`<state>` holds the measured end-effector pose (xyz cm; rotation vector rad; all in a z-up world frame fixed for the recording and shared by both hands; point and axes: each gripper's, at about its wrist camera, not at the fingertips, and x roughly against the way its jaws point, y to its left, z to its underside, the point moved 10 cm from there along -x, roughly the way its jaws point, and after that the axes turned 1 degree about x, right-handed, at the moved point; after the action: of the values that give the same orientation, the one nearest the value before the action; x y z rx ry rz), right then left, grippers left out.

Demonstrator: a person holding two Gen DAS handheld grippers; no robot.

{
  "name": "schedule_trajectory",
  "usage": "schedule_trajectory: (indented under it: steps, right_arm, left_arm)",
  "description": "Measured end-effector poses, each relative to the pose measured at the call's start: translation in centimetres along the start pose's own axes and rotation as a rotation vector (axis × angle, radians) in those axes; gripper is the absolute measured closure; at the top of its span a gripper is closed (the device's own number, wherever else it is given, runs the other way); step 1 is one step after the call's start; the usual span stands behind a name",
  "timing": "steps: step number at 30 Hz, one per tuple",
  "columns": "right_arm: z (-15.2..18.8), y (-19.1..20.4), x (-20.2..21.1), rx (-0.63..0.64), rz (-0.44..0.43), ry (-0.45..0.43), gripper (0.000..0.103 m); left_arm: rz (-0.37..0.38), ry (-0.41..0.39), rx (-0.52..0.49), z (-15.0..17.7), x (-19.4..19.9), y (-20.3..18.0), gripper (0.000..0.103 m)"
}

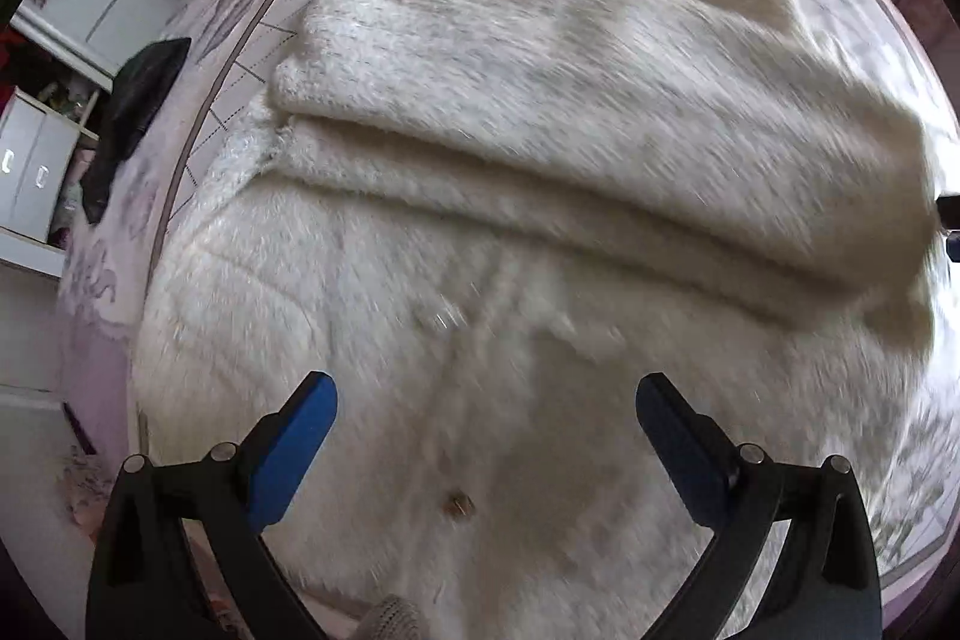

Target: Fold large clothes

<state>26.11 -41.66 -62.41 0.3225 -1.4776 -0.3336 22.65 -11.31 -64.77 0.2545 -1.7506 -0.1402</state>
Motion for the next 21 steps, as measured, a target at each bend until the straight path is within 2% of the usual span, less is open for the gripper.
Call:
schedule_trajectory:
  steps: [4, 5, 6, 7, 10, 11, 13, 15, 16, 18, 21]
  right_arm:
    - [4.3, -0.3, -1.9, 0.171, 0.146, 0.120, 0.039]
    - [4.7, -0.7, -2.4, 0.203, 0.192, 0.119, 0.045]
    - [4.6, -0.9, -2.6, 0.227, 0.219, 0.093, 0.069]
    - [4.0, -1.5, -2.9, 0.235, 0.251, 0.057, 0.078]
    - [4.0, -3.7, -4.1, 0.029, 0.168, 0.082, 0.078]
    - [4.1, -3.9, -4.2, -0.008, 0.148, 0.092, 0.078]
    - [4.5, -3.3, -3.4, 0.002, 0.144, 0.097, 0.074]
    - [5.1, -3.2, -1.3, 0.009, 0.176, 0.087, 0.048]
    - [5.7, -3.8, -0.1, 0.010, 0.205, 0.081, 0.043]
    - [7.2, -4.1, 2.4, 0.007, 0.261, 0.063, 0.040]
    - [9.8, -7.2, 5.4, -0.031, 0.346, 0.061, 0.040]
  left_arm:
    - [-0.042, 0.057, -0.050, 2.3, -2.1, -2.1, 0.000]
    - [-0.052, 0.077, -0.063, 2.9, -3.0, -2.5, 0.000]
    - [-0.050, 0.080, -0.067, 3.3, -3.9, -2.8, 0.000]
    - [-0.047, 0.072, -0.062, 3.5, -4.0, -2.9, 0.000]
    - [-0.049, 0.070, -0.060, 3.3, -3.7, -2.5, 0.000]
    - [-0.067, 0.068, -0.066, 3.3, -3.2, -2.3, 0.000]
    - [-0.132, 0.059, -0.094, 3.1, -1.5, -2.0, 0.000]
    - [-0.202, 0.042, -0.144, 3.4, 0.4, -2.1, 0.000]
    - [-0.233, 0.027, -0.172, 3.8, 1.7, -2.7, 0.000]
    - [-0.274, 0.013, -0.221, 4.8, 3.5, -4.0, 0.000]
    - [-0.285, 0.019, -0.293, 7.6, 5.4, -7.8, 0.000]
